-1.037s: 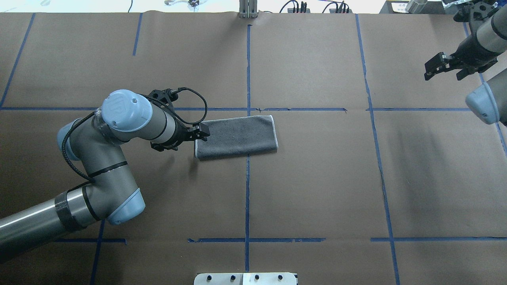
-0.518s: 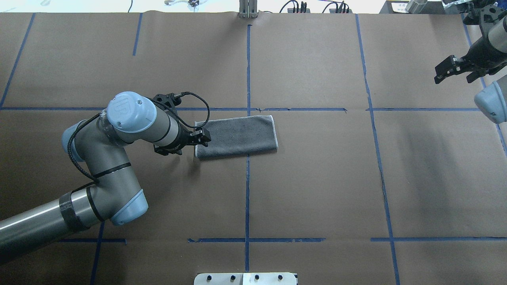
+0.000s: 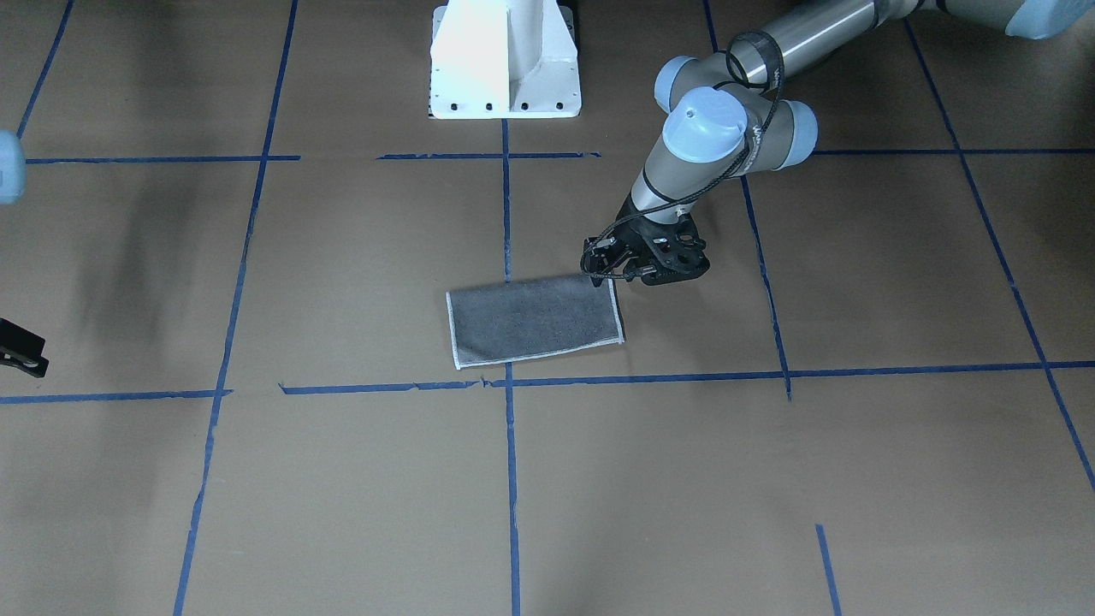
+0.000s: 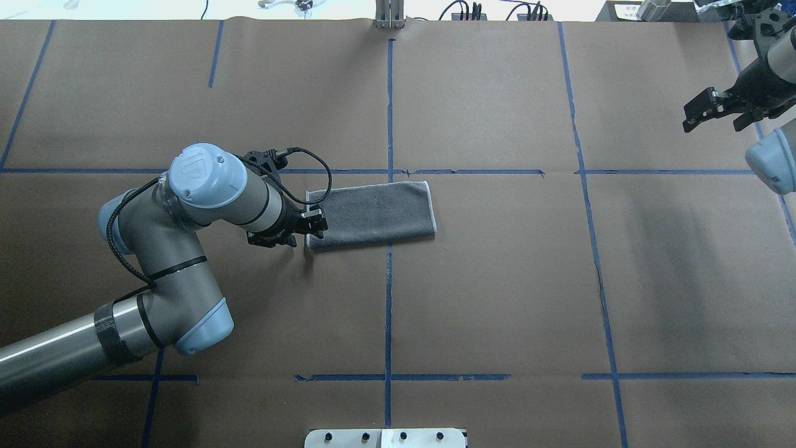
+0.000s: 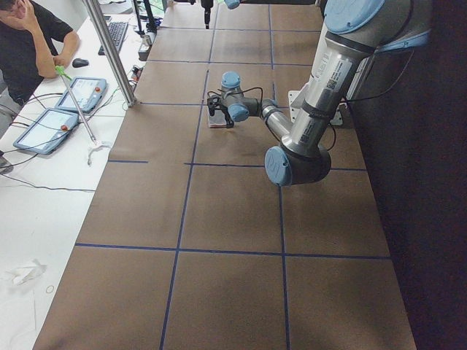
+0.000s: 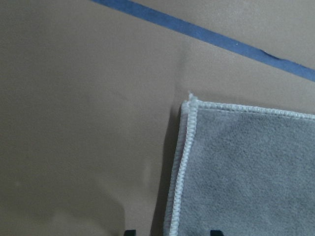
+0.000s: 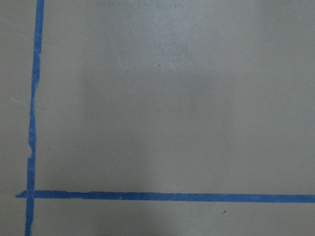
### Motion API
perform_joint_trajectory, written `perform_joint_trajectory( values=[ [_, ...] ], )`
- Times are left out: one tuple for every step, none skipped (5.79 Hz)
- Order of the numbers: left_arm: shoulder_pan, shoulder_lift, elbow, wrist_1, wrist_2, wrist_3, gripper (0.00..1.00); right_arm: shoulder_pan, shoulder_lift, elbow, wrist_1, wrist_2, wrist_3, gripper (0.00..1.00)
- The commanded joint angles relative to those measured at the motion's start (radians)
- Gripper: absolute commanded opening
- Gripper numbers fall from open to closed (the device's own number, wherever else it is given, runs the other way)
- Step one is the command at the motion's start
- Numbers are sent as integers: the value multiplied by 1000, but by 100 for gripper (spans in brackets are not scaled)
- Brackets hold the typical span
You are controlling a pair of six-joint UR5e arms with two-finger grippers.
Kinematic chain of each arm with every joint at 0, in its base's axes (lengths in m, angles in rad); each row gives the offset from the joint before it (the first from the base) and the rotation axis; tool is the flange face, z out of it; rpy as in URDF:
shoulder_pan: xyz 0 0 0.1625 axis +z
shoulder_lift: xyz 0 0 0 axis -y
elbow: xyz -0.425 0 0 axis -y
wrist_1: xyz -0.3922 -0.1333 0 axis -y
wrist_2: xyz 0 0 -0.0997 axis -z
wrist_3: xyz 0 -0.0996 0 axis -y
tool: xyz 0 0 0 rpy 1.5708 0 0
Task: Fold towel twice with both arms
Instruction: 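Grasp the end of the folded towel nearest the left gripper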
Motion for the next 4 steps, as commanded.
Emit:
perform_joint_trajectory(
  values=[
    [17,-2,9,0,2,-6,59,6,-1,1,0,11,0,100],
    [19,-5,9,0,2,-6,59,8,1,1,0,17,0,100],
    [20,-6,9,0,2,-6,58,8,1,1,0,19,0,100],
    [20,-6,11,0,2,-6,51,9,1,1,0,19,0,100]
  ],
)
